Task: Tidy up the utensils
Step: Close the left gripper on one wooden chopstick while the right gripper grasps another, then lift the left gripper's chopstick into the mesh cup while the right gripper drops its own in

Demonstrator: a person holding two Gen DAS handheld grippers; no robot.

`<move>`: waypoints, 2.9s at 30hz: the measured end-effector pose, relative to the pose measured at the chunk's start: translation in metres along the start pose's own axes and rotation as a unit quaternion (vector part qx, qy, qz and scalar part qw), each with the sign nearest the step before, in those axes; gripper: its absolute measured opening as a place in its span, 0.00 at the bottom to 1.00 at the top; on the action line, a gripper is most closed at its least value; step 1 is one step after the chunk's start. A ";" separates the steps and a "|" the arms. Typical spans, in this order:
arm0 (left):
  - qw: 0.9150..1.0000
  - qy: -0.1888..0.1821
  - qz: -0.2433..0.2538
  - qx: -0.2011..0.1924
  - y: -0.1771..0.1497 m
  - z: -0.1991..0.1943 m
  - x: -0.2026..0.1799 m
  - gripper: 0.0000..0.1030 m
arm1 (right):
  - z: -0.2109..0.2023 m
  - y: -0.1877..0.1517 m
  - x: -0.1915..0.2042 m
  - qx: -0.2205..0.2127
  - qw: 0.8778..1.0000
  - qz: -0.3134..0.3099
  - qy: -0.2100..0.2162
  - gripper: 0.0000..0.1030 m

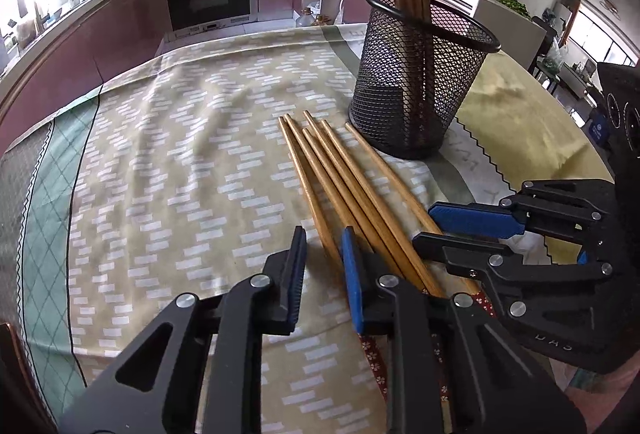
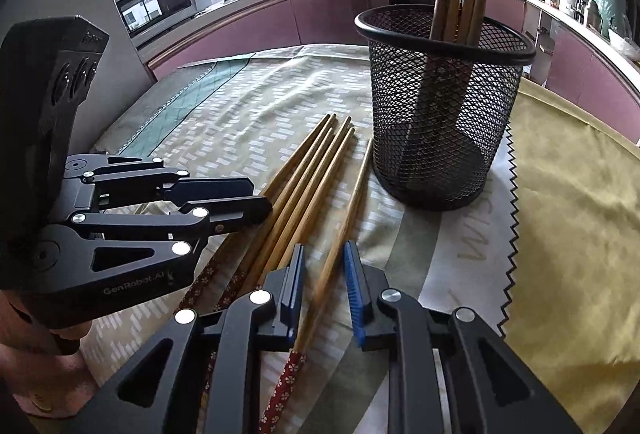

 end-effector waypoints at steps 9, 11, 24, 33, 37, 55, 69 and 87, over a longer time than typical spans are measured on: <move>1.000 0.006 0.001 0.003 0.003 0.002 0.004 0.15 | 0.007 0.009 -0.003 0.003 1.000 0.016 0.000 0.13; 1.000 0.006 -0.001 0.003 0.006 0.004 0.005 0.15 | 0.008 0.011 -0.002 0.001 1.000 0.020 -0.001 0.13; 0.999 -0.001 -0.035 -0.018 0.007 -0.005 0.012 0.07 | 0.001 0.010 -0.012 -0.011 0.997 0.068 0.021 0.06; 0.999 -0.036 -0.018 -0.011 -0.004 -0.014 -0.002 0.07 | -0.021 0.012 -0.004 -0.027 0.997 0.044 0.054 0.06; 0.999 -0.038 -0.011 -0.003 -0.010 -0.010 -0.005 0.07 | -0.012 0.011 0.000 -0.013 0.998 0.036 0.052 0.06; 0.999 -0.041 0.005 0.021 0.001 0.004 0.001 0.09 | 0.012 0.012 -0.002 0.019 0.999 0.030 0.039 0.07; 0.998 -0.057 -0.003 -0.026 0.021 -0.036 -0.004 0.07 | -0.040 0.030 -0.009 -0.047 0.997 0.026 0.064 0.06; 0.983 -0.109 0.030 -0.143 0.069 -0.140 -0.038 0.07 | -0.119 0.073 -0.038 -0.158 0.985 0.037 0.056 0.06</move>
Point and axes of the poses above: each gripper's, at about its wrist camera, not at the fingertips, and z roughly the way its jaws point, x to its left, y to its top, the point moved 7 cm from there along z, roughly the way its jaws point, and after that the axes turned 10 degrees about -y, right-handed, at the moved point
